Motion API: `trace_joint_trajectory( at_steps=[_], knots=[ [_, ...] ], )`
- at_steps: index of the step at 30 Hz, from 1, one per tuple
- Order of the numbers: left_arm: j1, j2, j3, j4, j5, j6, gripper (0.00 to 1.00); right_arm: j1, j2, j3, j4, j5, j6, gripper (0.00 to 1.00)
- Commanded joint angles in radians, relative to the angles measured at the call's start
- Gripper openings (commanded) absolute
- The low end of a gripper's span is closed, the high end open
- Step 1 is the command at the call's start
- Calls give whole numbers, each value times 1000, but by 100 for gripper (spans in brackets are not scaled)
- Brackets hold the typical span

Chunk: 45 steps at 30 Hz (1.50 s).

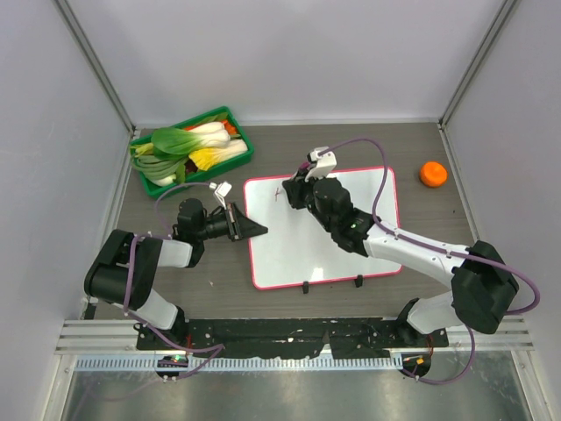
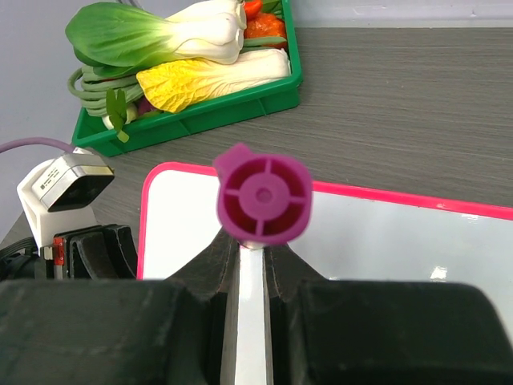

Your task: Write a sentence on the whiteboard

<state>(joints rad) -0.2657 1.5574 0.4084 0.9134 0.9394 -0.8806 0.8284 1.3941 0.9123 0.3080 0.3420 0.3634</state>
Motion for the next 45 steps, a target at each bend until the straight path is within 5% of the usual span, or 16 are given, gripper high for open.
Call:
trace_joint_trajectory(
  at_steps=[1, 45],
  knots=[
    [-13, 46, -20, -137, -91, 121, 0, -12, -24, -1, -12, 51, -17, 1],
    [-13, 47, -20, -133, -88, 121, 0, -49, -4, 28, 45, 15, 6, 1]
  ],
)
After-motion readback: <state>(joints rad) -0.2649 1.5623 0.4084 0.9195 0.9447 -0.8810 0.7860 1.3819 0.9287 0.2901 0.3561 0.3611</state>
